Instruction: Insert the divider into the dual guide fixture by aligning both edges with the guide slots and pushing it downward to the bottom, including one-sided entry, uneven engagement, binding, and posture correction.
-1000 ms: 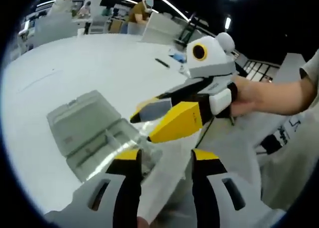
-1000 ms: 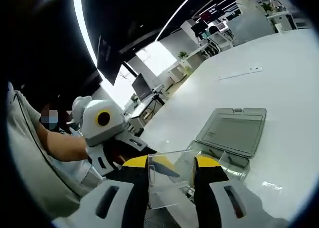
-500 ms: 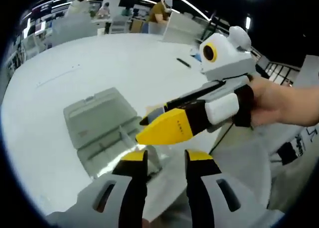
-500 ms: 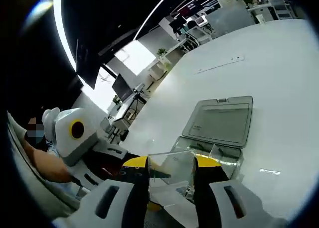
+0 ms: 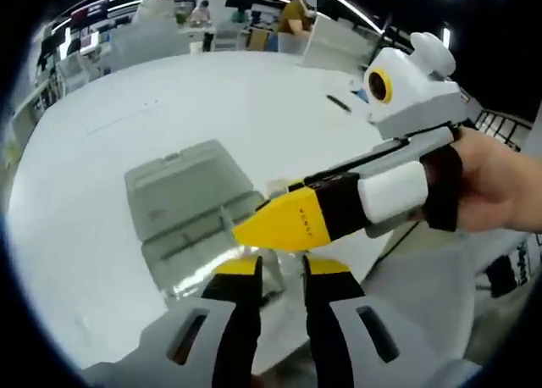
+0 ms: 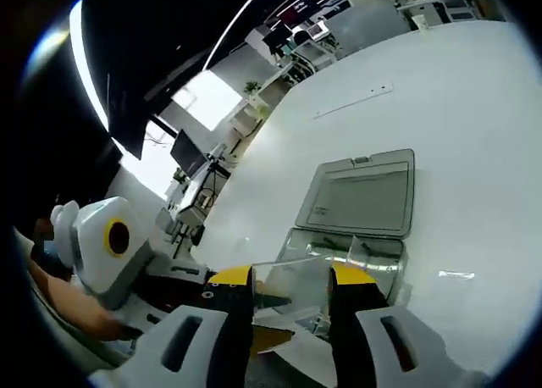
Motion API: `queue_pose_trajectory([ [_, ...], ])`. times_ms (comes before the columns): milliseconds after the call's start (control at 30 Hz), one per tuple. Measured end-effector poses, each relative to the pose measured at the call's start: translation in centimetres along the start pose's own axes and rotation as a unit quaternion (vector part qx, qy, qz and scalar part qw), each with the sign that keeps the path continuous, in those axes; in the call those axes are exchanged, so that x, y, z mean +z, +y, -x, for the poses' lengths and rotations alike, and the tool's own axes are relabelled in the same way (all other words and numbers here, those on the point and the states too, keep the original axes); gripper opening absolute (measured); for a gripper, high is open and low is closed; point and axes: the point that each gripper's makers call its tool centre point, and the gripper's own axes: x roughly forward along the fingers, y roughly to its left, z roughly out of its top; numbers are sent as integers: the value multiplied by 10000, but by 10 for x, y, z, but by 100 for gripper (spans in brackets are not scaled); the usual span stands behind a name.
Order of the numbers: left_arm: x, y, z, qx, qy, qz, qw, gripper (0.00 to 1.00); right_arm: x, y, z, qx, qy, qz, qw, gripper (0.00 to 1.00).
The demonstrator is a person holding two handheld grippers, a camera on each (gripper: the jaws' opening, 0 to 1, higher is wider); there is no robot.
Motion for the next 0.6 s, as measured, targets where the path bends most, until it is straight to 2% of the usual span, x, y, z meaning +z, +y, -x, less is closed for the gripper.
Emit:
queue_pose_trajectory([
  [233,-6,1,-4,73,119,61,9999,10,-3,1,-3,-35,98,-98,9999,30],
  [600,-4,3,-6,94,149,63,9998,9,-2,0,-2,-56,87,-188,9998,30],
])
